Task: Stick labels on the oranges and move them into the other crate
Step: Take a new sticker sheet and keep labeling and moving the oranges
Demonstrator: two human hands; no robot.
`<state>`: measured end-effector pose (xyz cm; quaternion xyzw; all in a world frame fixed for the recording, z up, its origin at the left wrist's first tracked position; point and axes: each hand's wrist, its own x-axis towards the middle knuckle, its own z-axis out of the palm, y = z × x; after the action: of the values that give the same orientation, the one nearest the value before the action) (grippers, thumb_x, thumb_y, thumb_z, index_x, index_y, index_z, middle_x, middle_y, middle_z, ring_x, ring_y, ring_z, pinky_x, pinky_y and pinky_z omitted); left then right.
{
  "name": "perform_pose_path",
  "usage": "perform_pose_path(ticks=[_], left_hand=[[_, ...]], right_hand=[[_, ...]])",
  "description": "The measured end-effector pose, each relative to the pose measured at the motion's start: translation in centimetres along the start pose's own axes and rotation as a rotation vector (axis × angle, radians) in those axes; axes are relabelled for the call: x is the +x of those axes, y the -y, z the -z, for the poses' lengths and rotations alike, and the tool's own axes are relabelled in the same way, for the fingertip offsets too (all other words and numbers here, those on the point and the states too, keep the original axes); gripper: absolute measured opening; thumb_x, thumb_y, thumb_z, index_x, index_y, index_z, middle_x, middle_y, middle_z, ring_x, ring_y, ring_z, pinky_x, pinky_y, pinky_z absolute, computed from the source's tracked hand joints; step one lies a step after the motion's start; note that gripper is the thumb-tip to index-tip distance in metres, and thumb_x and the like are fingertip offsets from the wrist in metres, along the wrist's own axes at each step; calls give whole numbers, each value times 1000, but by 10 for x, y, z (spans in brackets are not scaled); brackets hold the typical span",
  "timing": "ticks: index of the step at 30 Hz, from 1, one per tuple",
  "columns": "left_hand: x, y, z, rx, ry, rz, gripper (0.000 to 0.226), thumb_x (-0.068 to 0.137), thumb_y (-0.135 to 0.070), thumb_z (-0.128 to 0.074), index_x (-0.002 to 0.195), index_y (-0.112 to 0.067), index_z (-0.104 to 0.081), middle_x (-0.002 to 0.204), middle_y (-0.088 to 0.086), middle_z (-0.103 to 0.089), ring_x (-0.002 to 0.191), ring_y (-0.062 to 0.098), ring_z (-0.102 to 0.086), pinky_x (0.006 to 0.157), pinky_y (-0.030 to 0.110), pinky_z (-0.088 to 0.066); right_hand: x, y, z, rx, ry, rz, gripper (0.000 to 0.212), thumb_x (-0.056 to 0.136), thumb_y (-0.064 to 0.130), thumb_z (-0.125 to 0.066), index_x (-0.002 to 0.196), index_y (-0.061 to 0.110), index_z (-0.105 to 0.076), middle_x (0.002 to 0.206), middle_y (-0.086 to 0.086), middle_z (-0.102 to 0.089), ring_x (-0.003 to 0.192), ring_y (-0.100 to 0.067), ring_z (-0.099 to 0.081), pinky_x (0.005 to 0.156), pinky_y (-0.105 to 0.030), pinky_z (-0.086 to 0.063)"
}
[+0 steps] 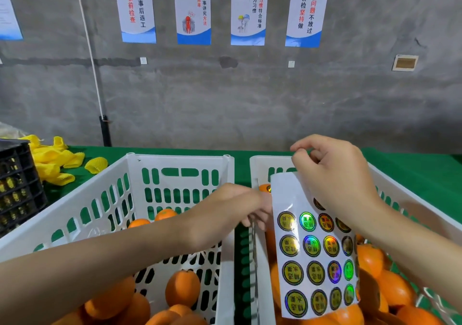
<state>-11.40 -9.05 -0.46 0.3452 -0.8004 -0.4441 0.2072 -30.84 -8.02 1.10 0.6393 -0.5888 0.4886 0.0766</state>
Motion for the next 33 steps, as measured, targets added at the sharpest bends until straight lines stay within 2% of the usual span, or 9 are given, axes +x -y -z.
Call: perform_pose_path(ticks=[5, 7, 10, 13, 16, 20, 24, 28, 33], left_hand=[[-6, 2, 2, 13, 11, -151, 19, 95, -28, -67, 84, -20, -79, 86, 5, -77, 84, 21, -74, 76, 27, -60], [0, 4, 1, -33, -42, -146, 23, 96, -27, -65, 79, -26, -79, 86, -1, -78, 84, 14, -75, 75, 22, -59], [3, 6, 7, -111, -247, -135, 35, 97, -26, -62, 67, -34, -77, 72, -10, -74, 67, -1, -68, 63, 10, -50], [8, 9, 12, -107, -448, -87, 36, 95, -32, -63, 61, -35, -74, 62, -10, -69, 59, -1, -61, 56, 8, -44], [10, 11, 14, -96, -445, -95, 31, 96, -31, -62, 67, -33, -75, 64, -6, -69, 62, 6, -60, 60, 13, -46], [7, 15, 13, 31, -378, -181, 29, 99, -21, -59, 76, -33, -73, 63, -9, -62, 56, -2, -52, 57, 8, -41], [5, 18, 13, 246, -404, -257, 32, 101, -21, -56, 76, -39, -66, 60, -17, -56, 57, -1, -50, 57, 9, -40], [3, 16, 12, 319, -436, -298, 28, 100, -19, -57, 84, -41, -65, 63, -31, -59, 65, -9, -56, 60, 4, -39], [1, 15, 12, 334, -400, -297, 23, 99, -18, -59, 87, -36, -68, 62, -31, -59, 65, -7, -57, 61, 7, -41]], right_hand=[[1, -4, 0, -29, -1, 9, 21, 90, 22, -54, 96, 30, -72, 51, 25, -56, 50, -3, -52, 53, -23, -38], [-1, -3, 0, -48, -22, 68, 21, 92, 23, -54, 103, 28, -72, 64, 23, -59, 72, -4, -56, 71, -32, -45], [-3, 2, 0, -106, -64, 200, 22, 95, 28, -55, 111, 24, -70, 98, 15, -60, 103, -14, -50, 86, -33, -34], [-7, 7, -2, -58, 100, 312, 27, 92, 39, -53, 107, 24, -71, 94, 11, -62, 94, -14, -53, 81, -36, -45], [-16, 9, -8, -45, 338, 322, 36, 91, 47, -53, 117, 28, -70, 99, 13, -63, 94, -8, -56, 79, -34, -52], [-18, 6, -10, -38, 342, 344, 35, 91, 38, -64, 123, 25, -69, 107, 7, -69, 96, -13, -63, 80, -39, -55], [-18, 7, -9, -28, 337, 368, 38, 91, 45, -58, 122, 27, -70, 102, 5, -73, 91, -14, -66, 76, -40, -57], [-17, 6, -8, -4, 334, 395, 25, 95, 38, -59, 114, 31, -74, 95, 8, -73, 87, -12, -65, 70, -41, -56], [-18, 5, -10, 50, 327, 378, 22, 97, 32, -56, 100, 30, -78, 94, 13, -70, 90, -7, -63, 71, -38, -55]])
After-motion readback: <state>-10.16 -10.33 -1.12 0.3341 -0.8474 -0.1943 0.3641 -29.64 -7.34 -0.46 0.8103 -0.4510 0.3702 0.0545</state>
